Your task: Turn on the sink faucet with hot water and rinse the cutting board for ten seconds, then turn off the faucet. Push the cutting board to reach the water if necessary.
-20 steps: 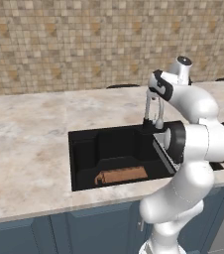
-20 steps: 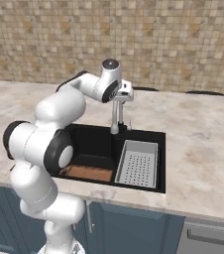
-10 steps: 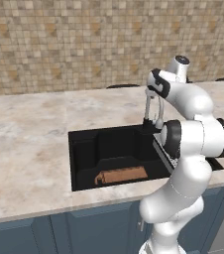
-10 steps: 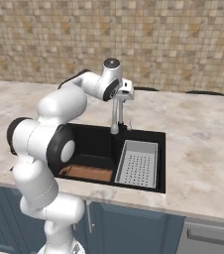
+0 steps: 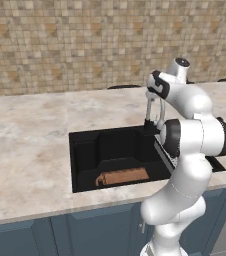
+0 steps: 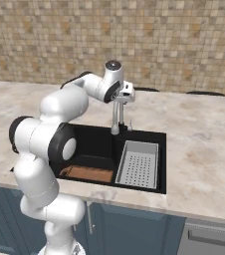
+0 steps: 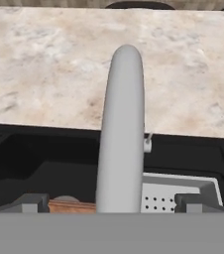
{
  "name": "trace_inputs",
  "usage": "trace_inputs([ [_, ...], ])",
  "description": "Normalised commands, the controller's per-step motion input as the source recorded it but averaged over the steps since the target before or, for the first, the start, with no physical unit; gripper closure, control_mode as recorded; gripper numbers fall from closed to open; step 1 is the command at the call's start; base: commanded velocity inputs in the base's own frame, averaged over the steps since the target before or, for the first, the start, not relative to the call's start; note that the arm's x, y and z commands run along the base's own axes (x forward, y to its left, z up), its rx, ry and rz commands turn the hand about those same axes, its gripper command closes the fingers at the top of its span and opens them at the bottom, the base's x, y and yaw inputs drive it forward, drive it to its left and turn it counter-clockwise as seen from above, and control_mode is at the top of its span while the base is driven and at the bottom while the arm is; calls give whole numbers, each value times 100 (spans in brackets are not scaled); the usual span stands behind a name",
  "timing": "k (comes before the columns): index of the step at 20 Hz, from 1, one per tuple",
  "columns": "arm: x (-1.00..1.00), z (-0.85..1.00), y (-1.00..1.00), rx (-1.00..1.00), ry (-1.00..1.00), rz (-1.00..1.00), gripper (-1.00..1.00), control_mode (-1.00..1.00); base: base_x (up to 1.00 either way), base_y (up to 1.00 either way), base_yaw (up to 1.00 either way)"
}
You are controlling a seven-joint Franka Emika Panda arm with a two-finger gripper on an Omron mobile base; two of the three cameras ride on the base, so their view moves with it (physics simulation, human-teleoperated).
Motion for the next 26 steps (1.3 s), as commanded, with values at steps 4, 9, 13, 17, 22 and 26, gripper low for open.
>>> trace_inputs([
  [4,0,-15,0,0,0,0,-100,-100,0,0,0],
  [9,0,-11,11,0,0,0,-100,-100,0,0,0],
  [13,0,-9,23,0,0,0,-100,-100,0,0,0],
  [17,0,-10,28,0,0,0,-100,-100,0,0,0],
  [22,3,-17,29,0,0,0,-100,-100,0,0,0],
  [26,6,-19,30,0,0,0,-100,-100,0,0,0],
])
